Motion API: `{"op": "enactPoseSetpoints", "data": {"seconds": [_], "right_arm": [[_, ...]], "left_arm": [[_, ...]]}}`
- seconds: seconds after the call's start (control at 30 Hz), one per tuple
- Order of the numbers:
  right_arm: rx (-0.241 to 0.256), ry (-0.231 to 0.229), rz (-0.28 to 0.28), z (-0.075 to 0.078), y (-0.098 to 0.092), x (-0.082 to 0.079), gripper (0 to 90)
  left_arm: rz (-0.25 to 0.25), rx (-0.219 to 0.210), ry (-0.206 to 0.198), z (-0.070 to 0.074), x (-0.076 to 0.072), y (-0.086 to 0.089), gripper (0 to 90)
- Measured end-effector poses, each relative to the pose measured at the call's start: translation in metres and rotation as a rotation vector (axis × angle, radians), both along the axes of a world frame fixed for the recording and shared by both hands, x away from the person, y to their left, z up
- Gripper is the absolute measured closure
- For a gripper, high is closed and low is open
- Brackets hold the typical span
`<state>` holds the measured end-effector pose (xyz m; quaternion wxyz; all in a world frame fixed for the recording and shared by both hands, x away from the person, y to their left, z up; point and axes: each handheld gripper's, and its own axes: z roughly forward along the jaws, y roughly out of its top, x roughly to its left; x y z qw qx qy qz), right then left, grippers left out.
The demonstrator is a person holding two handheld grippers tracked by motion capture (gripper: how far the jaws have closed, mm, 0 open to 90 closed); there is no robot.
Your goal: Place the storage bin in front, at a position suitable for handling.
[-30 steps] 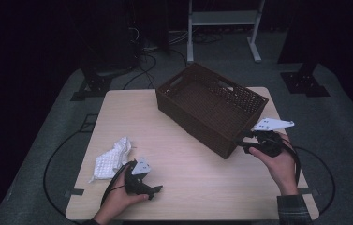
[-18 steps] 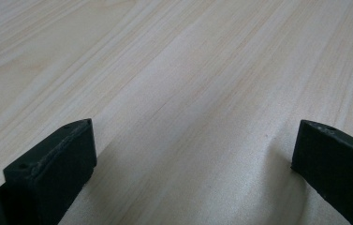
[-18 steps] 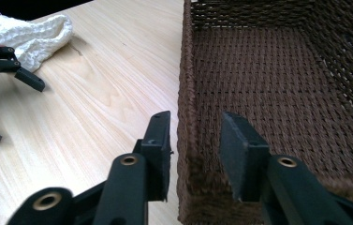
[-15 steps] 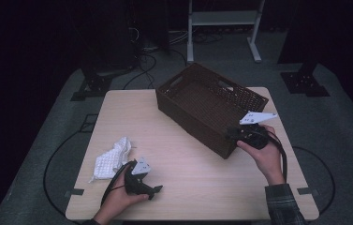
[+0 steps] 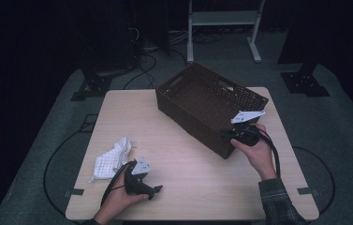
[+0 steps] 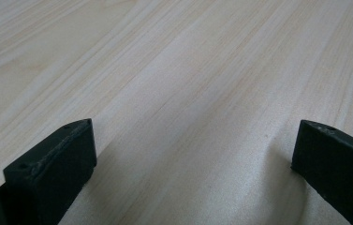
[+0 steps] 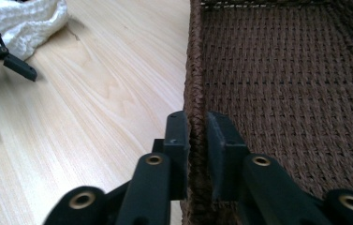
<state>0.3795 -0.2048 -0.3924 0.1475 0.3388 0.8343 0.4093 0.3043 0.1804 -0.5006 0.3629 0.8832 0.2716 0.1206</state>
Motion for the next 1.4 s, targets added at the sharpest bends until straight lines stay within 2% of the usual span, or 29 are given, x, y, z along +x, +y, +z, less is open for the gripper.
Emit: {"op": "enactPoseSetpoints", "data": {"seconds": [0.23, 0.7, 1.4], "right_arm": [[-0.011, -0.001, 0.004, 0.000, 0.000, -0.002, 81.9], [0.002, 0.007, 0.029, -0.001, 0.003, -0.014, 81.6], [-0.020, 0.004, 0.090, 0.000, 0.013, -0.052, 79.9]], "left_arm": [[0.000, -0.001, 0.000, 0.000, 0.000, 0.000, 0.0], [0.001, -0.005, -0.001, 0.000, 0.000, 0.000, 0.0], [0.000, -0.006, 0.005, 0.000, -0.001, 0.000, 0.0]]}}
